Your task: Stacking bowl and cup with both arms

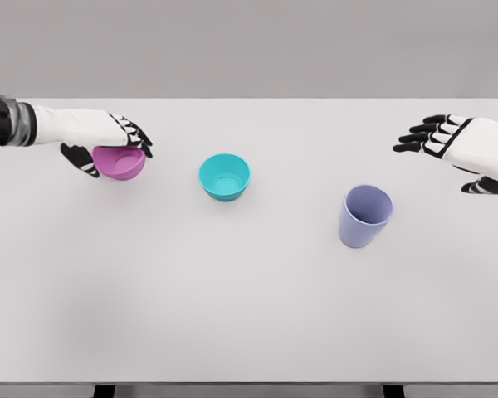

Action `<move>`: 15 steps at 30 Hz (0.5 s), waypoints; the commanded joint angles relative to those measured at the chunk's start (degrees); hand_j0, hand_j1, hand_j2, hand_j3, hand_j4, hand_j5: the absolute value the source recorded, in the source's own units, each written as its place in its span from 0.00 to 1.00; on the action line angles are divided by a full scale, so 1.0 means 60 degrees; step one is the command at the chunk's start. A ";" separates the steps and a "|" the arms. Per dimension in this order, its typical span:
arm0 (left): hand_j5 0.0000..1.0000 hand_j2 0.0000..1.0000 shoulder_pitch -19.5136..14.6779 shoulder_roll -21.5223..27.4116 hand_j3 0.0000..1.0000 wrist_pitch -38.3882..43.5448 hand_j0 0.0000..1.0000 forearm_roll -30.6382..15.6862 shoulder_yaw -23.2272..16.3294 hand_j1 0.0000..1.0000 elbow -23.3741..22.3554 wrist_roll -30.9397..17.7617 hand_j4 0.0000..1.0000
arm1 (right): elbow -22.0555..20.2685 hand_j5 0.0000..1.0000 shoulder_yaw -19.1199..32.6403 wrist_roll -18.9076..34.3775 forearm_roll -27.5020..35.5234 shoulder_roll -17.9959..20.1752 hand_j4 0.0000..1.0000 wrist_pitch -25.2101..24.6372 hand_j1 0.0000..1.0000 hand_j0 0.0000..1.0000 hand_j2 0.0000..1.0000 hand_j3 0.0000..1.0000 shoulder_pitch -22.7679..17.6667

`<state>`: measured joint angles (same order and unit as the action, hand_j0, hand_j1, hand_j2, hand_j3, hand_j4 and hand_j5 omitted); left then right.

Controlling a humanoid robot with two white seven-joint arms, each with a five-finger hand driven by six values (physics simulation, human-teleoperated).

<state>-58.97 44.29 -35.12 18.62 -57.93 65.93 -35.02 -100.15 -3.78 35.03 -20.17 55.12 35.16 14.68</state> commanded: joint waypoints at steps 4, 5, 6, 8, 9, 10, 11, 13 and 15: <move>0.81 0.81 -0.0088 -0.0247 0.81 0.0019 0.81 0.0001 0.0016 0.81 0.0013 0.0003 0.81 | -0.0051 1.00 0.0000 -0.0005 0.0096 -0.0075 1.00 -0.0027 1.00 1.00 1.00 1.00 -0.0044; 0.81 0.81 -0.0117 -0.0262 0.81 0.0019 0.81 0.0001 0.0016 0.81 0.0013 0.0003 0.81 | -0.0051 1.00 -0.0044 -0.0005 0.0096 -0.0090 1.00 -0.0027 1.00 1.00 1.00 1.00 -0.0044; 0.81 0.81 -0.0132 -0.0262 0.81 0.0019 0.81 0.0001 0.0016 0.81 0.0013 0.0003 0.81 | -0.0051 1.00 -0.0088 -0.0005 0.0096 -0.0134 1.00 -0.0027 1.00 1.00 1.00 1.00 -0.0044; 0.81 0.81 -0.0146 -0.0262 0.81 0.0019 0.81 0.0001 0.0016 0.81 0.0071 0.0003 0.81 | -0.0051 1.00 -0.0103 -0.0005 0.0096 -0.0149 1.00 -0.0027 1.00 1.00 1.00 1.00 -0.0088; 0.80 0.80 -0.0220 -0.0262 0.80 0.0019 0.80 0.0001 0.0016 0.80 0.0174 0.0003 0.80 | -0.0051 1.00 -0.0117 -0.0005 0.0096 -0.0134 1.00 -0.0027 1.00 1.00 1.00 1.00 -0.0117; 0.80 0.80 -0.0249 -0.0277 0.80 0.0019 0.80 0.0016 0.0016 0.80 0.0247 0.0003 0.80 | -0.0051 1.00 -0.0117 -0.0005 0.0096 -0.0105 1.00 -0.0027 1.00 1.00 1.00 1.00 -0.0132; 0.79 0.79 -0.0249 -0.0277 0.79 0.0019 0.79 0.0016 0.0016 0.79 0.0277 0.0003 0.79 | -0.0051 1.00 -0.0103 -0.0005 0.0096 -0.0090 1.00 -0.0027 1.00 1.00 1.00 1.00 -0.0132; 0.79 0.79 -0.0264 -0.0336 0.79 0.0019 0.79 0.0016 0.0016 0.79 0.0277 0.0003 0.79 | -0.0036 1.00 -0.0103 -0.0005 0.0110 -0.0061 1.00 -0.0027 1.00 1.00 1.00 1.00 -0.0103; 0.79 0.79 -0.0352 -0.0409 0.79 0.0019 0.79 0.0031 0.0002 0.79 0.0277 0.0003 0.79 | -0.0051 1.00 -0.0103 -0.0005 0.0110 -0.0032 1.00 -0.0027 1.00 1.00 1.00 1.00 -0.0146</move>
<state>-61.17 42.12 -35.12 18.92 -57.95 67.43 -35.02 -100.43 -4.42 35.03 -19.84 54.71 35.17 13.62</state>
